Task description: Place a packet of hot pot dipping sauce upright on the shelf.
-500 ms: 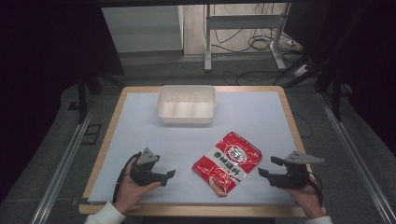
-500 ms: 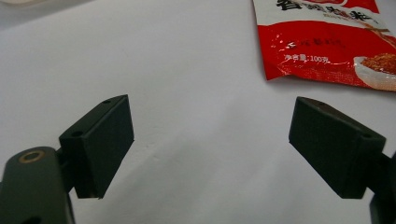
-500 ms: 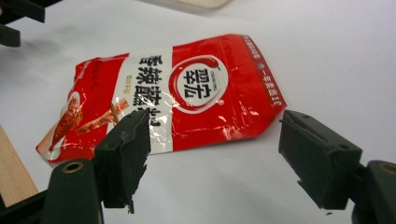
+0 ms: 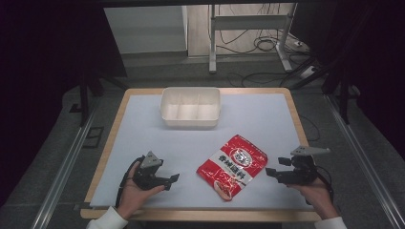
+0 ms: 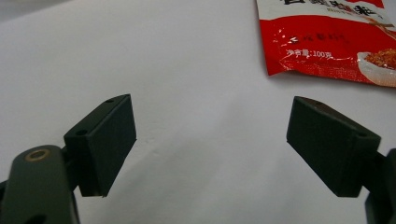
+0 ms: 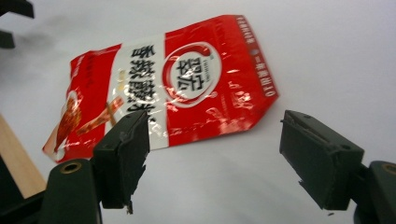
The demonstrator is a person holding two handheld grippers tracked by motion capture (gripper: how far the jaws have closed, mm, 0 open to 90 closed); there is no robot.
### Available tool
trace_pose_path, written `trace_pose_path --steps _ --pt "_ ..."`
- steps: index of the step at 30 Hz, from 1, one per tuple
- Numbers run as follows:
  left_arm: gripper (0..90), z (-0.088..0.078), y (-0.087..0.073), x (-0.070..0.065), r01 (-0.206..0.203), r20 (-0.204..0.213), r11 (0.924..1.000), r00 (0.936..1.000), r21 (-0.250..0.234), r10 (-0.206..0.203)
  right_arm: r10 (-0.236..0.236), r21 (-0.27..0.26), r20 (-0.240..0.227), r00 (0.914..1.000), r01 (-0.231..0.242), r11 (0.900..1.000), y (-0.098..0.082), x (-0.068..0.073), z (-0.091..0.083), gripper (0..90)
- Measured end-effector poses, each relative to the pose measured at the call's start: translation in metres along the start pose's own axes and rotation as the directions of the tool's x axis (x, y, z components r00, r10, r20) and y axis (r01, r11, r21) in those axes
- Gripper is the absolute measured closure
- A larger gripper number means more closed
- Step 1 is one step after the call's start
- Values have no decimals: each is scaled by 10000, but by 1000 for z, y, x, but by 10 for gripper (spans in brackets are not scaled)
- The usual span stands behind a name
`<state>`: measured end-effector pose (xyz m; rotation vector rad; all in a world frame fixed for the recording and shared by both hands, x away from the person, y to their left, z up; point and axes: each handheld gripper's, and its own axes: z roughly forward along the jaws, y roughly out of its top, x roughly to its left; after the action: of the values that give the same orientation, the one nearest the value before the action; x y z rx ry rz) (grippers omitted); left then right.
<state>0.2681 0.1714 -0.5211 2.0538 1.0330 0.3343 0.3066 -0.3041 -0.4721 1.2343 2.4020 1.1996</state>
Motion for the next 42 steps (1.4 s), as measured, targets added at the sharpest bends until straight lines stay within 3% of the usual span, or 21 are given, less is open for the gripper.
trace_pose_path --steps 4,10,16,25,42 --pt "152 0 0 -1 -108 -30 9999 9999 49 109 203 336 100 9997 -206 9992 19 -11 6 239" --pt "156 0 -1 0 -155 -32 9999 9999 38 155 271 1059 256 9993 -297 9939 39 -19 30 240" --pt "160 -1 0 -1 -366 -191 9991 9992 -202 363 626 1810 371 9973 -683 9811 48 -27 54 252" --pt "160 -1 -1 -2 -350 -238 9993 9991 -159 346 962 2211 132 9953 -967 9704 59 -38 83 295" --pt "160 -1 -1 0 -299 -171 9995 9994 -85 298 1135 2635 -226 9933 -1036 9591 58 -43 96 380"
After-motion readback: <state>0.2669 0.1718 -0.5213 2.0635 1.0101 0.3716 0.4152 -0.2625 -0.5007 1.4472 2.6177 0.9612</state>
